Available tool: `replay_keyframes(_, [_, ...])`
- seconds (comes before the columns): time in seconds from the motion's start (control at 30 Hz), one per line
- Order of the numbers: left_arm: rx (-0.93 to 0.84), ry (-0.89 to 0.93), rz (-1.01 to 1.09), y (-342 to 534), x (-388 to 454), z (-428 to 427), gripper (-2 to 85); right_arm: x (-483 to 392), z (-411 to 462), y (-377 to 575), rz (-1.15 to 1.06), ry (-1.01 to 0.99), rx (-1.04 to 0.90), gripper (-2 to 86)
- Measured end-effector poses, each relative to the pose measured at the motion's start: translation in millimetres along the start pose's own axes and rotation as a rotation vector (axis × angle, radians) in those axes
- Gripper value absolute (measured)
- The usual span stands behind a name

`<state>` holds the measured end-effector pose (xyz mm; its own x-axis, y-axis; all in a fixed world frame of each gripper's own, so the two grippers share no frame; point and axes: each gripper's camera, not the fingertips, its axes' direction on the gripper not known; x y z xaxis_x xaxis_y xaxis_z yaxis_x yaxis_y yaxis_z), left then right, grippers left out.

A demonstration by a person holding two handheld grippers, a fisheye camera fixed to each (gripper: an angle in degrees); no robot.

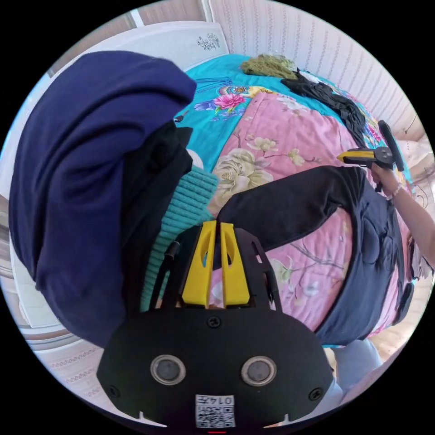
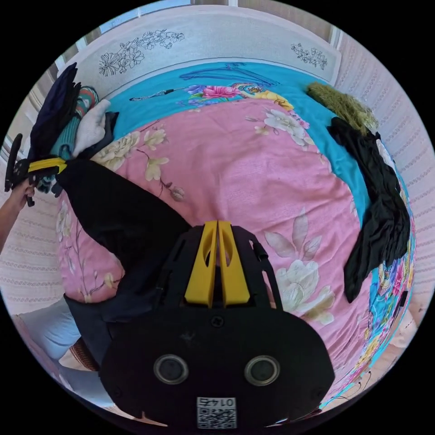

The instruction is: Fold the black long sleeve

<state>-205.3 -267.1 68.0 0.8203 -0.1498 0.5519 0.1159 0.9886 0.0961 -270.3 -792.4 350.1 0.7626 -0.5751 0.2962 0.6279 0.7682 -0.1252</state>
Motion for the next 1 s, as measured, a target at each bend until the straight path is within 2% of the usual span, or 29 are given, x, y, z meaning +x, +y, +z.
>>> replay_keyframes(0.23, [0.039, 0.016, 0.071, 32.3, 49.5, -57.2, 4.7, 58.8, -118.5, 132.2, 0.242, -0.062, 0.209, 6.4])
replay_keyframes(0.33, [0.054, 0.209, 0.181, 33.8, 109.5, -47.3, 4.5, 69.2, -158.9, 217.5, 0.397, -0.002, 0.233, 6.7])
replay_keyframes(0.43, [0.02, 0.308, 0.303, 35.9, 164.5, -25.9, 4.4, 62.1, -193.1, 312.1, 0.575, 0.03, 0.223, 6.7])
replay_keyframes(0.53, [-0.105, 0.359, 0.411, 49.8, 235.4, 10.9, 5.0, 30.8, -219.3, 405.5, 0.729, 0.017, 0.162, 6.6])
replay_keyframes(0.63, [-0.192, 0.386, 0.418, 60.0, 259.9, 29.1, 5.3, -18.6, -235.8, 483.5, 0.826, -0.027, 0.019, 6.4])
replay_keyframes(0.73, [-0.3, 0.405, 0.406, 72.5, 277.7, 47.6, 5.6, -68.6, -245.0, 542.7, 0.891, -0.152, -0.101, 5.4])
replay_keyframes(0.83, [-0.326, 0.357, 0.43, 81.3, 287.5, 53.9, 6.2, -103.8, -252.3, 585.5, 0.934, -0.275, -0.157, 6.0])
replay_keyframes(1.0, [-0.342, 0.346, 0.439, 102.5, 311.4, 79.1, 7.8, -124.1, -260.4, 631.8, 0.946, -0.272, -0.176, 7.3])
